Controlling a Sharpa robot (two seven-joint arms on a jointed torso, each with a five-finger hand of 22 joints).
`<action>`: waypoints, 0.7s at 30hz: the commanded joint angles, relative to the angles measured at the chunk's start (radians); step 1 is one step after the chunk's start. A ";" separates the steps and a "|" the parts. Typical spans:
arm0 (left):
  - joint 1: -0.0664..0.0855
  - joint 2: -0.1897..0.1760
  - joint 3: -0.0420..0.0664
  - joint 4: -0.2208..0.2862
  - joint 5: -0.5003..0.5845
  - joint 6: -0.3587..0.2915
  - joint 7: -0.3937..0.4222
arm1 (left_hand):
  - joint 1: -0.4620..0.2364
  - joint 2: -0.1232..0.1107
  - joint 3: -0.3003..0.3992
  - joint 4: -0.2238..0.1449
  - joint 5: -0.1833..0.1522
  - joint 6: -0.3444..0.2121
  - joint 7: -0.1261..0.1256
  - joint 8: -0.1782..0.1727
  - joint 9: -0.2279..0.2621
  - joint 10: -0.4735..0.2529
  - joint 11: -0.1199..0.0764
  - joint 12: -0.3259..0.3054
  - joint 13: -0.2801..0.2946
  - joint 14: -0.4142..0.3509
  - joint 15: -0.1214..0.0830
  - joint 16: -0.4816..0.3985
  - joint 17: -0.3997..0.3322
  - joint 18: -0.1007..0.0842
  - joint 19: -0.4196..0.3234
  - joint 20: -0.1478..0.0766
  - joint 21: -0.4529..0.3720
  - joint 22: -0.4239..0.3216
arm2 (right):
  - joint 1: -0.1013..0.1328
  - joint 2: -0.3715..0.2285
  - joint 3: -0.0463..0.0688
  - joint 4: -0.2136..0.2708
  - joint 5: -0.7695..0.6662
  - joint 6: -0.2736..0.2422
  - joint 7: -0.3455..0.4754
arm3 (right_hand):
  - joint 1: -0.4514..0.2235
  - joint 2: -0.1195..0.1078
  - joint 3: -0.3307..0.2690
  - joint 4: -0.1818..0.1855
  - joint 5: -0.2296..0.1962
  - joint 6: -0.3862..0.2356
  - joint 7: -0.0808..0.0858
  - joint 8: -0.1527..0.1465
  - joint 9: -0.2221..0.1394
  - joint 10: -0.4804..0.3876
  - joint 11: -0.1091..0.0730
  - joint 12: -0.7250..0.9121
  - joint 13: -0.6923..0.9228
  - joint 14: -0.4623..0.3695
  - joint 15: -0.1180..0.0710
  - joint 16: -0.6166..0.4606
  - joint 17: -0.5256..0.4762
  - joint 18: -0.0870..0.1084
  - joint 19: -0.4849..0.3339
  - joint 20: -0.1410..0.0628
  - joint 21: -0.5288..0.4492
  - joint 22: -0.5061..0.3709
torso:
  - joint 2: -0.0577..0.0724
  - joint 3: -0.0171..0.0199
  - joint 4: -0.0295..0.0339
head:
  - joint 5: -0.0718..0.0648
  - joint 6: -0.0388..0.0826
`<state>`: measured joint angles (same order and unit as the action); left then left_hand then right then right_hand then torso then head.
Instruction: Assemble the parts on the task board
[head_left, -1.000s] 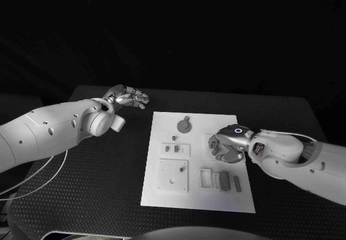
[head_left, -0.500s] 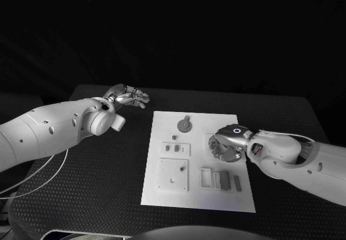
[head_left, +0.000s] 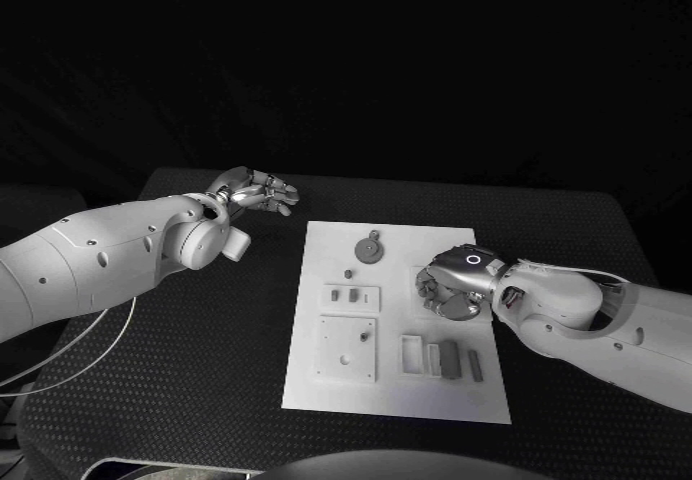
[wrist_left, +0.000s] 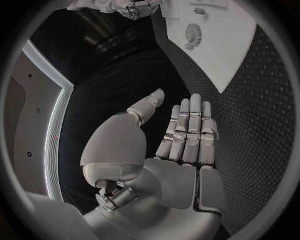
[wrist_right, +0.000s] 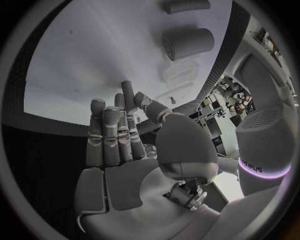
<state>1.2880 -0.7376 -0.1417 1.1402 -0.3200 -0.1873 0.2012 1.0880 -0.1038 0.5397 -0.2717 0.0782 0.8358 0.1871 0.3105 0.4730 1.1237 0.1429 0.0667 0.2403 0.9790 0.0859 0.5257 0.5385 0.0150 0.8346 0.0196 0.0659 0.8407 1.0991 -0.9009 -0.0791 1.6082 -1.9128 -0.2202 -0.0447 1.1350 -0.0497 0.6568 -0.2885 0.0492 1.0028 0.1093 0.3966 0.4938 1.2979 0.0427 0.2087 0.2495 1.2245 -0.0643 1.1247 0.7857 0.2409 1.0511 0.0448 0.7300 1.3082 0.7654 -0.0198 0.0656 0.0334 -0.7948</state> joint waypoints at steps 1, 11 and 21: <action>0.001 0.002 0.001 0.002 0.005 0.014 0.009 | -0.001 0.001 -0.006 0.001 -0.005 -0.007 0.002 0.002 -0.001 -0.006 0.000 0.003 -0.002 0.004 0.002 -0.007 0.001 -0.015 0.008 0.001 0.002 -0.001 | -0.002 0.002 -0.001 0.011 -0.023 -0.044 0.006 | 0.029 0.018 0.003 -0.002 0.001 0.010 0.000 0.005 0.007 0.011 -0.004 0.008 0.009 0.006 -0.006 0.006 0.002 0.021 0.009 -0.001 0.005 0.020 | 0.000 -0.0005 0.0004 | 0.002 -0.001; 0.001 0.002 0.001 -0.001 0.005 0.012 0.009 | 0.000 0.002 -0.005 0.000 -0.005 -0.007 0.002 0.002 -0.001 -0.006 0.000 0.003 -0.002 0.005 0.002 -0.008 0.003 -0.015 0.008 0.001 0.002 -0.002 | 0.000 -0.018 0.032 0.067 0.041 -0.068 0.008 | 0.038 0.016 0.005 -0.001 0.001 0.017 -0.004 0.010 0.014 0.019 -0.008 0.012 0.019 0.014 -0.010 0.011 0.005 0.021 0.019 -0.005 0.010 0.020 | -0.001 -0.0016 -0.0011 | 0.013 -0.005; 0.001 0.007 0.001 -0.004 0.005 0.010 0.008 | 0.000 0.002 -0.005 0.000 -0.004 -0.007 0.002 0.002 -0.001 -0.006 0.000 0.003 -0.002 0.006 0.002 -0.008 0.004 -0.015 0.009 0.001 0.002 -0.002 | 0.003 0.055 0.055 0.105 0.129 -0.107 0.062 | 0.038 0.015 0.006 0.000 0.001 0.017 -0.004 0.011 0.016 0.020 -0.008 0.012 0.021 0.014 -0.010 0.010 0.005 0.021 0.019 -0.005 0.010 0.019 | 0.000 -0.0008 -0.0018 | 0.040 -0.011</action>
<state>1.2880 -0.7336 -0.1415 1.1362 -0.3200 -0.1868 0.2012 1.0880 -0.1038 0.5397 -0.2717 0.0782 0.8359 0.1871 0.3105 0.4731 1.1237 0.1429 0.0667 0.2395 0.9790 0.0859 0.5218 0.5413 0.0150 0.8346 0.0196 0.0659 0.8399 1.1028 -0.8583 -0.0239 1.7130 -1.8356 -0.3037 -0.0244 1.1417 -0.0564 0.6560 -0.2891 0.0469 1.0154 0.1037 0.4022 0.5072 1.3118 0.0356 0.2172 0.2698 1.2369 -0.0696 1.1297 0.7895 0.2420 1.0634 0.0393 0.7361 1.3080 0.7645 -0.0211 0.0650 0.0626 -0.8037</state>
